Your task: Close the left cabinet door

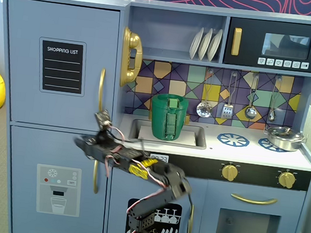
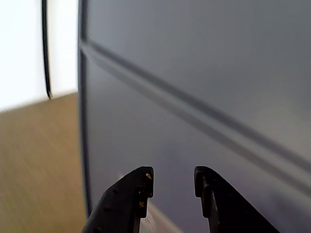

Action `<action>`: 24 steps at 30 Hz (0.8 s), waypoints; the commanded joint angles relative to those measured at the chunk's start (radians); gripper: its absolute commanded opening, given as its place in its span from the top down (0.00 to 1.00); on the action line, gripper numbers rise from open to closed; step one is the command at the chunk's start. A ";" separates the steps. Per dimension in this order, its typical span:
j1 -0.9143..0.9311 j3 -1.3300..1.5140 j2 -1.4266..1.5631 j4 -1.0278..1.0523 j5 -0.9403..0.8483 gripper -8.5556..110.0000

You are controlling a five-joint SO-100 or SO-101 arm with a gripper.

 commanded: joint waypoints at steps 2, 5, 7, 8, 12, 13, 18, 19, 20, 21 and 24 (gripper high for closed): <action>0.333 0.173 0.311 0.522 0.043 0.93; 0.529 0.310 0.426 0.712 0.095 0.93; 0.627 0.388 0.500 0.834 0.120 0.93; 0.666 0.417 0.531 0.900 0.135 0.93; 0.741 0.492 0.634 1.094 0.204 0.93; 0.753 0.500 0.658 1.143 0.206 0.93; 0.788 0.500 0.715 1.339 0.212 0.93; 0.796 0.502 0.721 1.378 0.187 0.93; 0.805 0.502 0.721 1.408 0.176 0.93; 0.815 0.502 0.721 1.434 0.173 0.93; 0.821 0.502 0.723 1.523 0.146 0.92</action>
